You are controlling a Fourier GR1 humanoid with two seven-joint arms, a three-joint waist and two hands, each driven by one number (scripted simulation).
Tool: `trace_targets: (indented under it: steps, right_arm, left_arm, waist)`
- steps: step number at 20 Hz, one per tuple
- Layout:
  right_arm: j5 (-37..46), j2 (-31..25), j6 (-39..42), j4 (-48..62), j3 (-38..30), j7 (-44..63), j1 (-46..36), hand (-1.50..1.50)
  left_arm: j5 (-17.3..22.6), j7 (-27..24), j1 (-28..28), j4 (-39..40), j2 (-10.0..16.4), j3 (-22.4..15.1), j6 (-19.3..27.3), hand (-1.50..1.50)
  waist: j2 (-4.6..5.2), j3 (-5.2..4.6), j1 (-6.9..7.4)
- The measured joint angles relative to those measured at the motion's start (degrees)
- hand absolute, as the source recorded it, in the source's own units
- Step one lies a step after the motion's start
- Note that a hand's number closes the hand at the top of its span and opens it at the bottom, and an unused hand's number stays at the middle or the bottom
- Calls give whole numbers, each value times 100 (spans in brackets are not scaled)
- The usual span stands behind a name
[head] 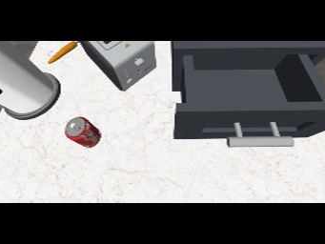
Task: Pick up the can, place it into the drawer and close the drawer
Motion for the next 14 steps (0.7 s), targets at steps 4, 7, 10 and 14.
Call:
trace_targets:
  steps: [4,7,10,14]
  right_arm:
    - [-173,25,243,-12,-217,-132,237,-150]
    - [-300,-22,415,105,-431,-205,253,-150]
    - [-521,-76,623,43,-649,-195,372,-150]
    - [-594,9,724,-135,-762,-66,457,-150]
  left_arm:
    - [700,448,-122,167,131,-323,121,-150]
    - [1047,751,-280,335,169,-479,161,-150]
    - [1058,949,-375,399,-32,-631,282,-150]
    - [982,1166,-475,304,-310,-721,507,-150]
  waist:
    - [-3,1,-2]
    - [-1,1,0]
    - [-2,0,-7]
    - [-3,-2,6]
